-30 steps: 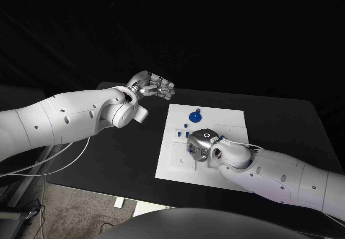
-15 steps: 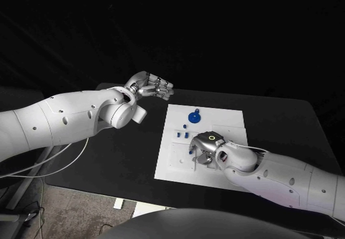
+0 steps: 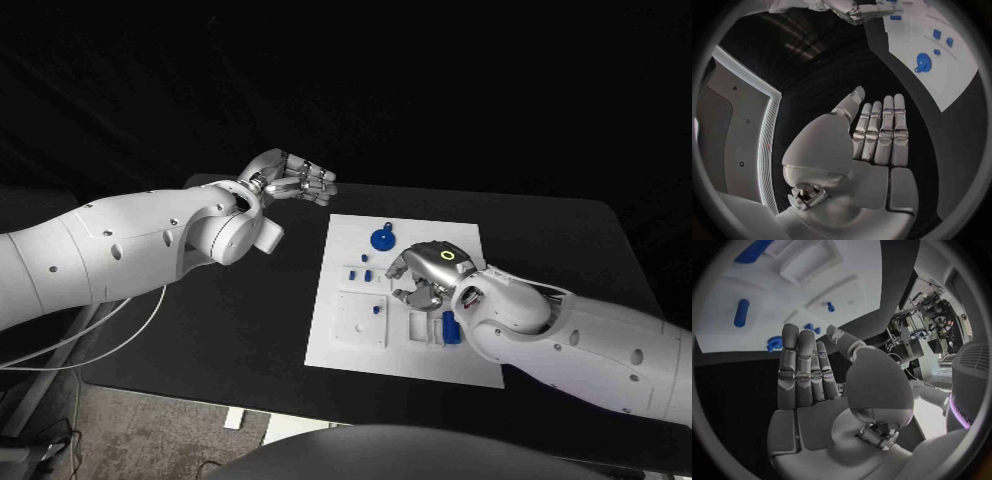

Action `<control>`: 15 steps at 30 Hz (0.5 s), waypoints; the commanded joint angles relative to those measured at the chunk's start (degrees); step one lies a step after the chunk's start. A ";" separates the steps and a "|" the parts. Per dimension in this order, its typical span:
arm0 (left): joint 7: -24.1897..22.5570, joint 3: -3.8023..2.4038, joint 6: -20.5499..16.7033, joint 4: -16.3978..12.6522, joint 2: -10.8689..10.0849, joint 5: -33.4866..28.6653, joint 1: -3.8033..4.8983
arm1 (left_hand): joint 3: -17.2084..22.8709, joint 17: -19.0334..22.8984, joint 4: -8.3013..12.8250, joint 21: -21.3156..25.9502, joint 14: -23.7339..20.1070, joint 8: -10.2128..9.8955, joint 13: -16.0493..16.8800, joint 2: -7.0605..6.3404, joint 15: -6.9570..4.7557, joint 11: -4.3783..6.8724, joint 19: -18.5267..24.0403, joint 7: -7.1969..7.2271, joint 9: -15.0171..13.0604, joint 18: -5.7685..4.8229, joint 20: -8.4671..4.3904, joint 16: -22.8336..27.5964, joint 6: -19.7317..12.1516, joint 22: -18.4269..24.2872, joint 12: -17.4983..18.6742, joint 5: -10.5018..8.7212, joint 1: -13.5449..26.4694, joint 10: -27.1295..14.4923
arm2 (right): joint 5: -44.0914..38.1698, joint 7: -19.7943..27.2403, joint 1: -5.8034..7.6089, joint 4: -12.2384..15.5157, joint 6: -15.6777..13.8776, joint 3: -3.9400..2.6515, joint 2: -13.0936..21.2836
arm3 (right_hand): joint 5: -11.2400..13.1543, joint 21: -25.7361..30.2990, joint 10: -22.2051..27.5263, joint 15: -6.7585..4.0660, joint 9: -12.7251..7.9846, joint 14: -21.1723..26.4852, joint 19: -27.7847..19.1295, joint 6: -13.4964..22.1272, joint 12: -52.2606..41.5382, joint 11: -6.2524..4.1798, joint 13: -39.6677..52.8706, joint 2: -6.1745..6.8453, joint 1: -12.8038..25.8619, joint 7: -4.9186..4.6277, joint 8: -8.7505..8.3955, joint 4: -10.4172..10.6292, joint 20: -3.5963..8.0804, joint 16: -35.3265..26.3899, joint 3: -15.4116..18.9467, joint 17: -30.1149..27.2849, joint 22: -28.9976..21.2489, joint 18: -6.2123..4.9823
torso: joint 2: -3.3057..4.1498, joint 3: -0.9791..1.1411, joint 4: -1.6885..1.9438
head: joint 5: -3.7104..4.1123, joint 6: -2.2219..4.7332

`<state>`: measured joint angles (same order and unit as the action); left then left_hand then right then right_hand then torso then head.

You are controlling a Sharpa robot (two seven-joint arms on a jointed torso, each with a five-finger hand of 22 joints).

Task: Assemble the parts on the task board

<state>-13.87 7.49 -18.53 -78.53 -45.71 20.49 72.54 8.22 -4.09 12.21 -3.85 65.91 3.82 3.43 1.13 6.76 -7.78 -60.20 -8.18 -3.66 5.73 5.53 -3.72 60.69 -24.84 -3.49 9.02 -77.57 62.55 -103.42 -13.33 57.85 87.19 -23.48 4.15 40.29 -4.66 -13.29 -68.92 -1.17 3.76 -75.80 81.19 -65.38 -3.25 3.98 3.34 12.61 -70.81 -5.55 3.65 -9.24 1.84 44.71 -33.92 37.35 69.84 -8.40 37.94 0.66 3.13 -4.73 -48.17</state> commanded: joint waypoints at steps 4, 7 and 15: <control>-0.22 -0.05 0.84 0.01 0.09 -0.30 0.10 | 0.12 -0.04 -0.33 -0.22 0.01 -0.22 -0.05 0.35 0.03 -0.12 -0.48 0.03 0.00 0.12 0.09 0.22 -0.12 0.05 0.15 -0.27 -0.27 -0.09 | 2.16 -0.27 1.83 -0.10 1.78 -1.51 2.87 | 0.15 -0.98 -0.20 -0.13 -0.05 -0.15 -0.48 0.55 -0.15 0.08 0.02 1.10 -0.27 0.30 -0.06 -0.13 0.47 0.30 -1.16 0.29 1.03 -0.30 | -0.03 -0.03 -0.05 | 1.03 0.52; -0.21 -0.05 0.91 0.04 0.16 -0.30 0.10 | 0.12 -0.04 -0.33 -0.22 0.01 -0.22 -0.05 0.35 0.03 -0.12 -0.48 0.03 0.00 0.12 0.09 0.22 -0.12 0.05 0.15 -0.27 -0.27 -0.09 | 2.18 -0.52 2.37 -1.46 3.82 -1.80 3.66 | 0.04 -0.96 0.93 0.10 -0.08 0.03 -0.91 1.49 -0.19 0.39 0.04 1.35 -0.33 0.54 -0.05 -0.29 0.26 0.13 -0.08 0.20 1.17 -0.32 | 0.01 -0.07 0.01 | 1.18 0.61; -0.18 -0.04 1.14 0.11 0.26 -0.30 0.09 | 0.12 -0.04 -0.33 -0.22 0.01 -0.22 -0.05 0.35 0.03 -0.12 -0.48 0.03 0.00 0.12 0.09 0.22 -0.12 0.05 0.15 -0.27 -0.27 -0.09 | 1.73 -0.78 2.87 -5.63 8.48 -2.03 3.31 | 1.35 0.06 3.69 0.78 -0.17 0.65 -1.39 3.93 -0.21 1.06 0.06 0.38 -1.04 1.46 -0.07 -0.31 -0.54 -0.24 7.20 -0.38 -0.17 -0.55 | 0.11 0.03 0.20 | 1.68 0.55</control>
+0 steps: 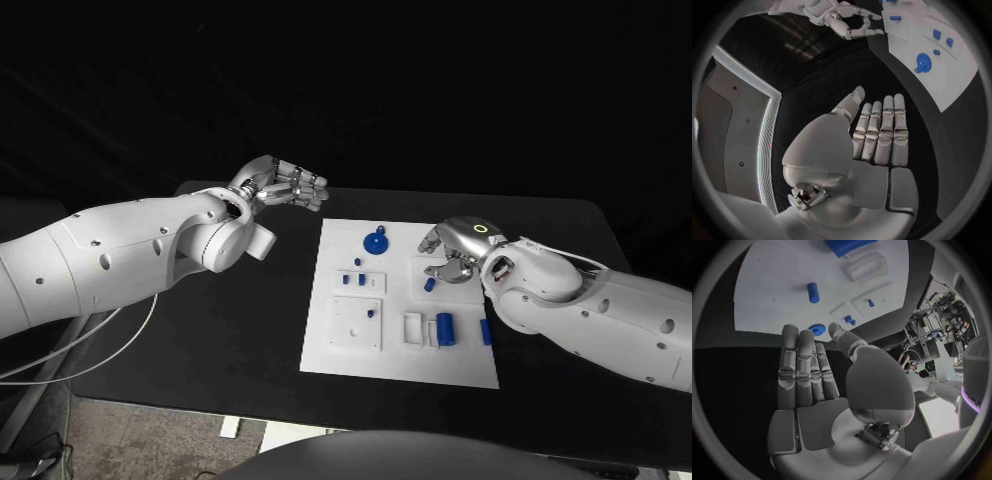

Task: Assemble the parts on the task board

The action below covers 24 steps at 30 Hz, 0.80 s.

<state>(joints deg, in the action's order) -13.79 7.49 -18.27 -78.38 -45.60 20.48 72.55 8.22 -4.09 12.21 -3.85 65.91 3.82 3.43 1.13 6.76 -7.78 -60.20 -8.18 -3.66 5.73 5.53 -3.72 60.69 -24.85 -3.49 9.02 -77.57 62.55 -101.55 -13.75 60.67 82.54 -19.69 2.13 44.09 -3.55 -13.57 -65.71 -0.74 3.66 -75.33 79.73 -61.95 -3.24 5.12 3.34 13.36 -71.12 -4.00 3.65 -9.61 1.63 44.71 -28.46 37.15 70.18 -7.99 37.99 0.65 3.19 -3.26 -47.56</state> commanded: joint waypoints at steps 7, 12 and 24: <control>-0.25 -0.04 1.05 0.05 0.21 -0.30 0.09 | 0.16 -0.04 -0.43 -0.23 0.03 -0.20 -0.05 0.43 0.02 -0.10 -0.50 0.04 -0.01 0.13 0.09 0.22 -0.06 0.16 0.15 -0.26 -0.31 -0.07 | -0.26 -0.65 -0.04 -3.56 8.66 0.30 -1.81 | 0.57 0.77 1.35 0.55 -0.06 0.40 0.15 1.00 -0.21 0.11 0.06 -0.89 -0.85 -0.12 -0.08 0.57 -0.47 -0.17 4.61 -0.44 -1.54 -0.87 | 0.06 -0.02 0.23 | 0.40 -0.30; -0.24 -0.04 1.08 0.08 0.21 -0.30 0.09 | 0.16 -0.04 -0.43 -0.23 0.03 -0.20 -0.05 0.43 0.02 -0.10 -0.50 0.04 -0.01 0.13 0.09 0.22 -0.06 0.16 0.15 -0.26 -0.31 -0.07 | -0.28 -0.74 -0.31 -4.57 10.00 0.59 -2.34 | 0.58 0.87 1.40 0.57 -0.06 0.45 0.21 1.09 -0.23 0.13 0.07 -1.08 -1.10 -0.14 -0.07 0.87 -0.51 -0.13 5.36 -0.48 -1.84 -0.89 | 0.02 -0.12 0.16 | 0.32 -0.41; -0.23 -0.04 1.17 0.17 0.25 -0.30 0.08 | 0.16 -0.04 -0.43 -0.23 0.03 -0.20 -0.05 0.43 0.02 -0.10 -0.50 0.04 -0.01 0.13 0.09 0.22 -0.06 0.16 0.15 -0.26 -0.31 -0.07 | -0.26 -0.66 -0.98 -6.92 13.46 1.36 -3.84 | 0.48 0.49 -0.59 0.22 -0.06 0.28 0.41 0.82 -0.18 -0.36 0.04 -1.94 -0.59 -0.56 -0.08 0.42 -0.19 0.12 3.31 -0.46 -1.93 -0.77 | 0.00 -0.14 0.19 | 0.48 -0.59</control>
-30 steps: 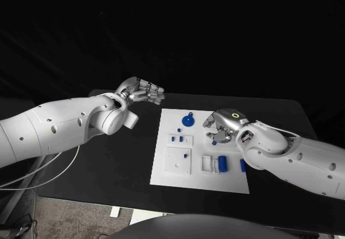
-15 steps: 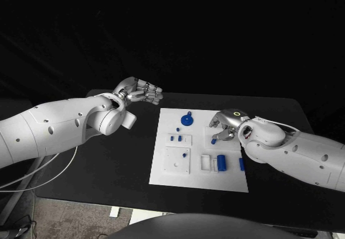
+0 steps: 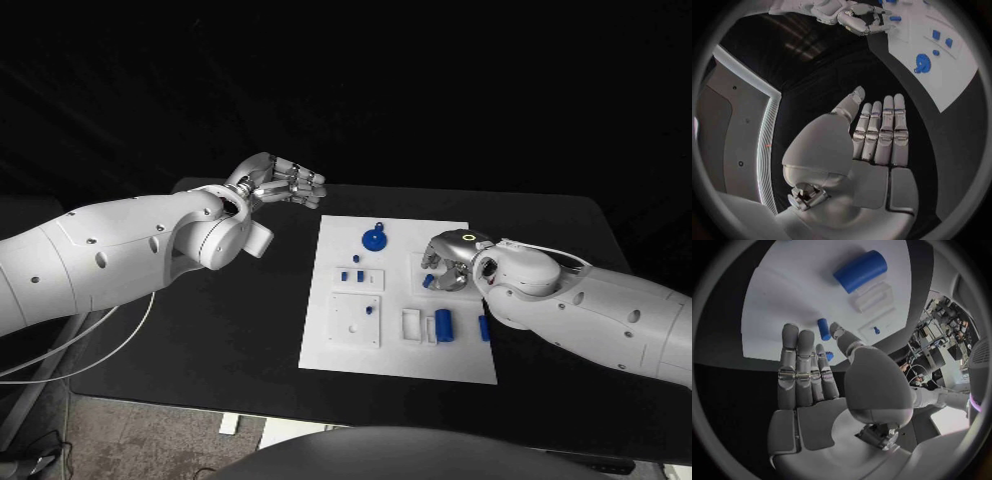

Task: Assemble the parts on the task board

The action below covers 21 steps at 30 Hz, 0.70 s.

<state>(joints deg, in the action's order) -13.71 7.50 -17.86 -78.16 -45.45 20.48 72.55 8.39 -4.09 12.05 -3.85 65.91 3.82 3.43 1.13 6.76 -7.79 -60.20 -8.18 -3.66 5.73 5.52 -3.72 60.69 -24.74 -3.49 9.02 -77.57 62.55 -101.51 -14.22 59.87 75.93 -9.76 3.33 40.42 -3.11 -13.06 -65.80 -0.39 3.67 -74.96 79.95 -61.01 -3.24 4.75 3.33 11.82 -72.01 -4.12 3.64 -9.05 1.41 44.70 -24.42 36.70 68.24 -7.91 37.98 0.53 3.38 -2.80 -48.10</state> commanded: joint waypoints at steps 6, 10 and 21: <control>-0.30 -0.05 0.74 -0.03 0.06 -0.30 0.09 | 0.00 -0.04 -0.27 -0.23 0.03 -0.20 -0.05 0.43 0.02 -0.10 -0.50 0.04 -0.01 0.13 0.09 0.22 -0.06 0.06 0.15 -0.26 -0.31 -0.07 | -0.24 0.39 -0.55 -0.59 3.22 0.47 -0.62 | 0.42 -0.78 -2.80 -0.71 0.00 -0.48 0.45 -1.68 -0.18 -0.65 0.01 -1.62 1.04 -0.98 0.04 -0.40 0.61 0.43 -5.81 0.26 0.60 -0.67 | 0.02 0.03 -0.05 | -0.06 -0.14; -0.28 -0.05 0.75 -0.01 0.07 -0.30 0.09 | 0.00 -0.04 -0.27 -0.23 0.03 -0.20 -0.05 0.43 0.02 -0.10 -0.50 0.04 -0.01 0.13 0.09 0.22 -0.06 0.06 0.15 -0.26 -0.31 -0.07 | -0.20 0.89 -0.72 -0.52 2.49 0.54 -0.81 | 0.37 -1.29 -5.43 -1.19 0.17 -0.86 0.81 -4.42 -0.26 -1.44 0.04 -3.13 0.83 -1.41 0.46 -0.30 1.20 0.75 -8.94 0.60 1.12 -0.20 | -0.03 0.04 -0.05 | -0.09 -0.15; -0.24 -0.05 0.84 0.04 0.10 -0.30 0.09 | 0.04 -0.04 -0.38 -0.24 0.03 -0.20 -0.05 0.51 0.02 -0.11 -0.50 0.05 -0.01 0.12 0.08 0.21 -0.03 0.11 0.15 -0.26 -0.27 -0.06 | -0.02 1.43 -0.92 -0.25 -0.29 0.58 -0.86 | 0.38 -2.94 -9.42 -2.10 0.14 -2.06 1.31 -8.61 -0.14 -2.58 0.06 -5.83 0.84 -1.14 0.01 -1.26 2.40 0.94 -11.18 1.37 3.16 0.82 | -0.05 0.00 -0.10 | -0.11 -0.32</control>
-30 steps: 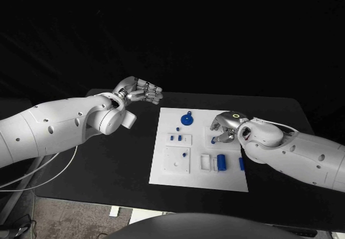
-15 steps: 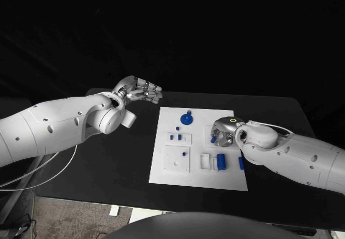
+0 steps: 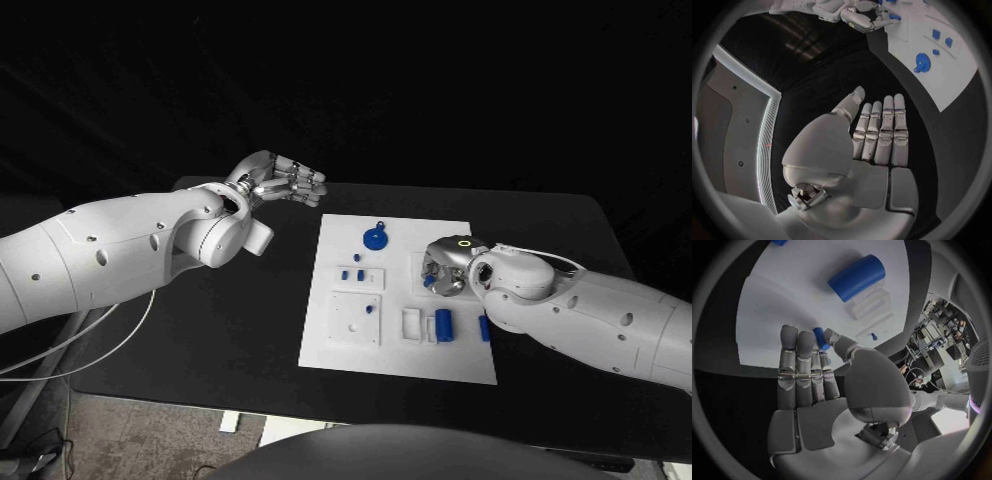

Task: Assemble the parts on the task board

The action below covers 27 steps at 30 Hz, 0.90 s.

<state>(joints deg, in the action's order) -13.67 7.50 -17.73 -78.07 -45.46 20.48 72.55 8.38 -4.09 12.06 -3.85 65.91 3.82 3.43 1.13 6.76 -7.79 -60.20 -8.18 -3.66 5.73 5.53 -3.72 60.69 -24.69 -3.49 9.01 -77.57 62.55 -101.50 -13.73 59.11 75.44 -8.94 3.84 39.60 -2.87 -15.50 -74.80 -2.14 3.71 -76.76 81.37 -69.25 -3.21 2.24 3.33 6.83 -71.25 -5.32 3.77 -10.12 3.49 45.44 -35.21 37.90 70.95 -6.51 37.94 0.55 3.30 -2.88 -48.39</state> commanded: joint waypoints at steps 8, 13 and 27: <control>-0.19 -0.05 0.79 -0.03 0.13 -0.28 0.09 | 0.04 -0.04 -0.38 -0.24 0.03 -0.20 -0.05 0.51 0.02 -0.11 -0.50 0.05 -0.01 0.12 0.08 0.21 -0.03 0.05 0.16 -0.26 -0.27 -0.06 | -0.08 0.41 -0.23 0.62 -4.89 0.08 0.09 | 0.12 -1.35 -2.72 -1.06 0.29 -1.37 0.65 -2.33 -0.24 -0.72 0.10 -1.82 0.04 0.58 0.07 -0.99 0.96 0.31 -2.56 0.50 1.28 -0.45 | -0.04 -0.02 -0.01 | -0.22 -0.06; -0.18 -0.05 0.84 0.06 0.14 -0.27 0.09 | 0.04 -0.04 -0.38 -0.24 0.03 -0.20 -0.05 0.51 0.02 -0.11 -0.50 0.05 -0.01 0.12 0.08 0.21 -0.03 0.05 0.16 -0.26 -0.27 -0.06 | 0.00 0.35 -0.24 1.56 -6.98 0.04 0.70 | 0.13 -2.32 -3.74 -1.40 0.25 -2.22 0.90 -3.32 -0.20 -1.04 0.10 -1.52 1.32 0.86 -0.09 -1.76 1.43 0.15 -4.66 1.20 2.60 -0.04 | -0.03 0.00 0.00 | -0.30 -0.06; -0.14 -0.05 0.89 0.95 0.48 -0.27 0.09 | 0.14 -0.04 -0.37 -0.27 0.02 -0.20 -0.05 0.54 0.01 -0.09 -0.48 0.06 -0.01 0.12 0.06 0.22 0.00 0.01 0.15 -0.20 -0.36 -0.05 | 1.97 0.84 0.07 9.10 -7.92 -2.80 3.37 | 0.13 -2.54 -4.11 -1.50 0.26 -2.57 0.75 -3.70 -0.21 -1.14 0.11 -1.48 1.49 0.96 -0.06 -2.17 1.55 -0.52 -5.22 2.21 3.50 -0.05 | -0.11 -0.03 -0.15 | -1.55 0.12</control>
<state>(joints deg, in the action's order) -13.52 7.50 -17.53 -77.19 -45.17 20.48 72.55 8.51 -4.09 11.93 -3.85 65.91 3.82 3.43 1.44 6.76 -7.79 -60.20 -8.18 -3.66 5.73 5.52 -3.72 60.69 -24.70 -3.49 9.01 -77.88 62.55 -100.39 -13.65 59.19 83.60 -16.08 1.11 43.06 -2.66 -17.74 -78.25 -3.48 3.74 -78.95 82.01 -71.70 -3.10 1.21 3.35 5.41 -70.09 -5.10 3.49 -12.27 4.71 45.13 -40.19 40.07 74.40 -5.88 37.84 0.54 3.16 -4.13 -48.30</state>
